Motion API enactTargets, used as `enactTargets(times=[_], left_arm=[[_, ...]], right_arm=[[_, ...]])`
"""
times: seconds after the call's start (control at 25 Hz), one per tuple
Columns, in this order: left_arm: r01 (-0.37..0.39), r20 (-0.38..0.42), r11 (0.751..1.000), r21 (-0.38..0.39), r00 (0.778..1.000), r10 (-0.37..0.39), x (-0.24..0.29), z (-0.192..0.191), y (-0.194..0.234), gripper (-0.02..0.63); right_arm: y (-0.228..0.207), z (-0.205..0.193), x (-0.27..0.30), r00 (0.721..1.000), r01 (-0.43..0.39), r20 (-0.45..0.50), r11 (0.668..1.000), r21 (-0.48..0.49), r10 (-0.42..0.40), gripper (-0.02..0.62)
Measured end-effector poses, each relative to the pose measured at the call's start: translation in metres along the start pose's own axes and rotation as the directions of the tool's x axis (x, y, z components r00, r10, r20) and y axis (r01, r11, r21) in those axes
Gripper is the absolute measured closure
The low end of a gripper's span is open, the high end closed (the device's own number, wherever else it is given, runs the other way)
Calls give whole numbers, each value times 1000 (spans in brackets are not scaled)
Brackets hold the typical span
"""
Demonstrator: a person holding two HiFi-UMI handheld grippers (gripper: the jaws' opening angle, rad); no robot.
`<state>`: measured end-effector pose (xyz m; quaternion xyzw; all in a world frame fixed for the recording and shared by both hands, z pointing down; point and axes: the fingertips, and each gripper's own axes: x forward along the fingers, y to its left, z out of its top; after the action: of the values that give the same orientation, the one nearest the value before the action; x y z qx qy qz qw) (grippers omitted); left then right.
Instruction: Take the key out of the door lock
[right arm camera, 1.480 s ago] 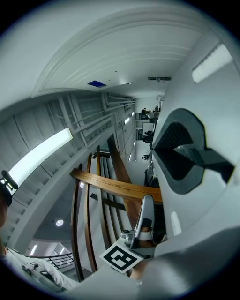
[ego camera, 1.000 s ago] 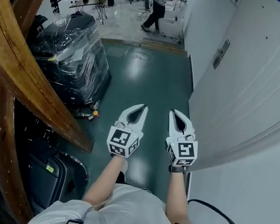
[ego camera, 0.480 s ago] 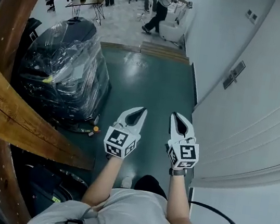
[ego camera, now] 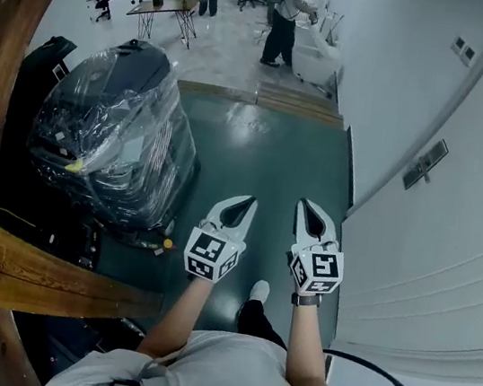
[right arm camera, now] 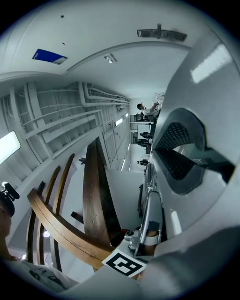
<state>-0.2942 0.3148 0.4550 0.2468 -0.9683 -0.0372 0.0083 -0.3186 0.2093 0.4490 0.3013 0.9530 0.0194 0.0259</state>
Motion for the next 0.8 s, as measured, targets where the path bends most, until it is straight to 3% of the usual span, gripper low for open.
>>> enactTargets(times=[0.16, 0.32, 0.64, 0.8], left_arm=[[1, -29, 999, 44, 1000, 0, 71, 5, 19, 603], [-14, 4, 996, 90, 1000, 14, 137, 31, 43, 603], [20, -90, 999, 25, 996, -18, 234, 2, 91, 603], [35, -81, 999, -1, 996, -35, 285, 2, 140, 603]], right_arm=[[-56, 5, 63, 999, -6, 31, 1000, 31, 5, 589], [-110, 25, 122, 996, -14, 88, 1000, 24, 12, 589], [-161, -31, 212, 999, -44, -17, 993, 110, 46, 589], [-175, -35, 267, 998, -45, -31, 996, 72, 47, 589]])
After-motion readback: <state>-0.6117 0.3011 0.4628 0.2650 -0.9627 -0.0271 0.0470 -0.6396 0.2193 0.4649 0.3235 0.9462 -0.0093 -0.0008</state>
